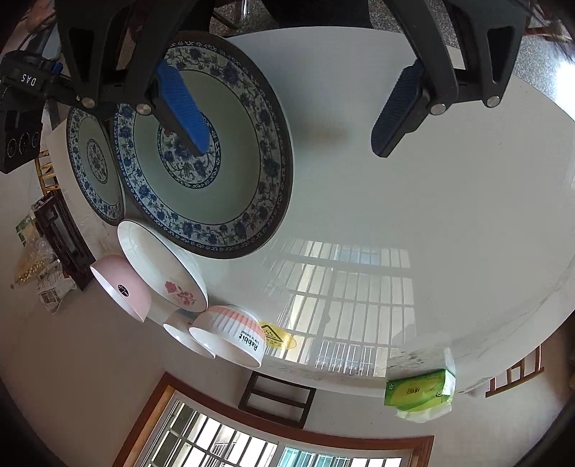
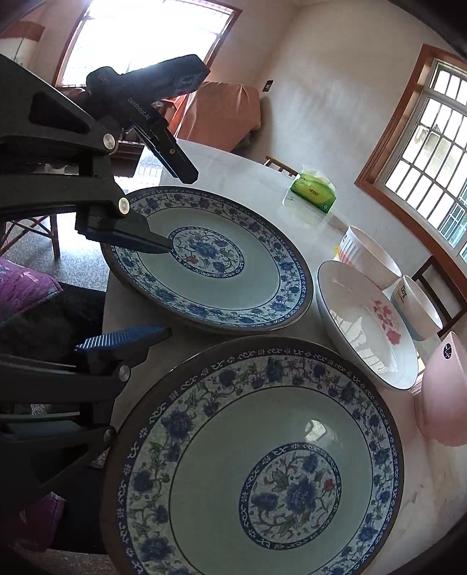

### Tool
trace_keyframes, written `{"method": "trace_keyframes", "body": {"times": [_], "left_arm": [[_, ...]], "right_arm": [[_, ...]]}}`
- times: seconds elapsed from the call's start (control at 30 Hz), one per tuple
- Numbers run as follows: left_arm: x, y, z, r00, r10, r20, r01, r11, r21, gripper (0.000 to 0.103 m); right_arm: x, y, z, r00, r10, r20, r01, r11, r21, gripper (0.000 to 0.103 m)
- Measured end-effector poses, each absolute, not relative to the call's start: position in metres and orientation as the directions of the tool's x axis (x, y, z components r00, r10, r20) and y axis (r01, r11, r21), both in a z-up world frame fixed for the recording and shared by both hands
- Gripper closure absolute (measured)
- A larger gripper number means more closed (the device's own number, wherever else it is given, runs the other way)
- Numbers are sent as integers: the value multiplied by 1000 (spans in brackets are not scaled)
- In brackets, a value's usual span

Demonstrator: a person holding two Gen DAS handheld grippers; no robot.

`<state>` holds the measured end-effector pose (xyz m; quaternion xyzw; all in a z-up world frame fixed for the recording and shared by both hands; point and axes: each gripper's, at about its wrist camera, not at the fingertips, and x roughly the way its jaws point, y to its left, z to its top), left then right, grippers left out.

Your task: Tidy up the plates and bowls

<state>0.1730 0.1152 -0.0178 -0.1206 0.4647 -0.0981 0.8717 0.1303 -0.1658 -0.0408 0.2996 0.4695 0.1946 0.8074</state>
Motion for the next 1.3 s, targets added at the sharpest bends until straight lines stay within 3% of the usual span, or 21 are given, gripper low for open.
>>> {"method": "trace_keyframes", "body": {"times": [0.17,0.23,0.3,0.33,0.4,0.53,0.67,0.8,1.3], "left_arm": [[177,110,-22,545,-248,-801,69,965,-252,20],[177,108,-23,549,-234,-802,69,969,-235,30],[176,105,-23,558,-211,-802,70,976,-209,54],[176,105,-23,556,-225,-800,80,973,-218,58],[176,103,-23,543,-280,-792,106,958,-266,81],[172,99,-18,584,-202,-786,78,978,-193,84],[168,109,-11,611,-179,-771,48,981,-190,95],[164,118,-5,626,-160,-763,31,983,-181,103],[153,155,-4,648,-127,-751,-62,974,-219,103]], "right_arm": [[135,-162,-42,476,595,-647,-40,750,660,64],[136,-161,-43,478,593,-647,-45,753,657,64],[138,-161,-43,482,591,-648,-45,755,655,64],[136,-161,-43,481,591,-647,-49,755,653,64],[136,-159,-42,482,588,-649,-61,762,645,64],[136,-156,-42,489,570,-660,-75,782,619,68],[135,-154,-45,489,553,-674,-90,801,592,86],[137,-149,-44,495,552,-671,-112,806,581,86],[156,-98,-36,460,571,-680,-184,810,556,86]]}}
